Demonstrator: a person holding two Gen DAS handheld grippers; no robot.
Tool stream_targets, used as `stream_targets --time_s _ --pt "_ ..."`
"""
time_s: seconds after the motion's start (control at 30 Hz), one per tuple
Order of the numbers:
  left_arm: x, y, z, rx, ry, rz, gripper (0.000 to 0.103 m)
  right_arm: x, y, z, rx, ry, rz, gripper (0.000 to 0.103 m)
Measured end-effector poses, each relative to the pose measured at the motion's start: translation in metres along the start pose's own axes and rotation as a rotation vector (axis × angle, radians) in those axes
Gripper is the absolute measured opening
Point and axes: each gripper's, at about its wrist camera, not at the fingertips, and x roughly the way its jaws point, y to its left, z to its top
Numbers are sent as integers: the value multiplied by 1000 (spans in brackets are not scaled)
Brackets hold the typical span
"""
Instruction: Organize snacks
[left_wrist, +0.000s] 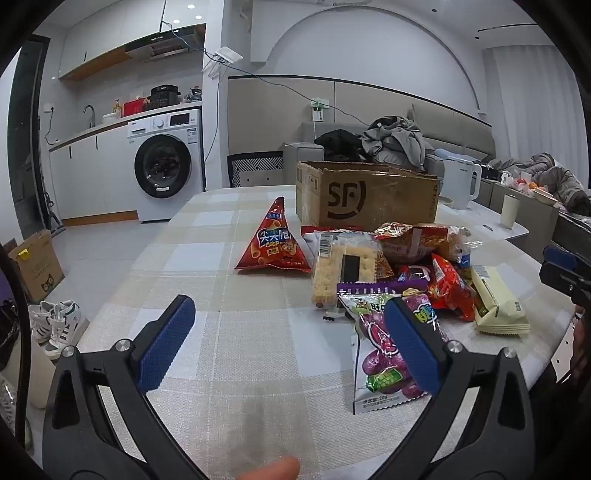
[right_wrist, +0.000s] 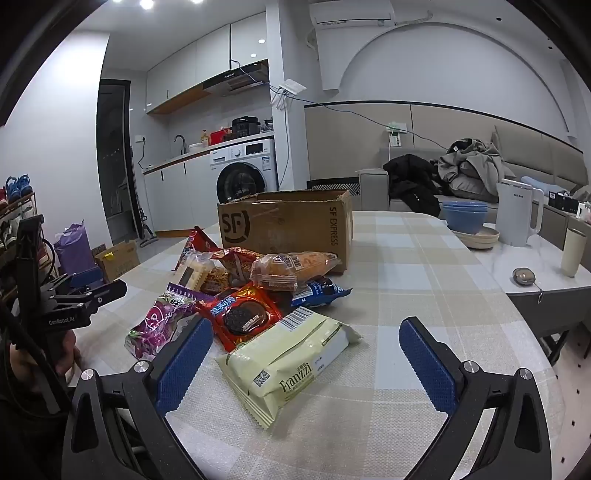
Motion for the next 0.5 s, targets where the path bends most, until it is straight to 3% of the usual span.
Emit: stream_targets --time_s 0.5 --pt "-1 -1 0 12 -7 8 102 1 1 -1 4 -1 4 103"
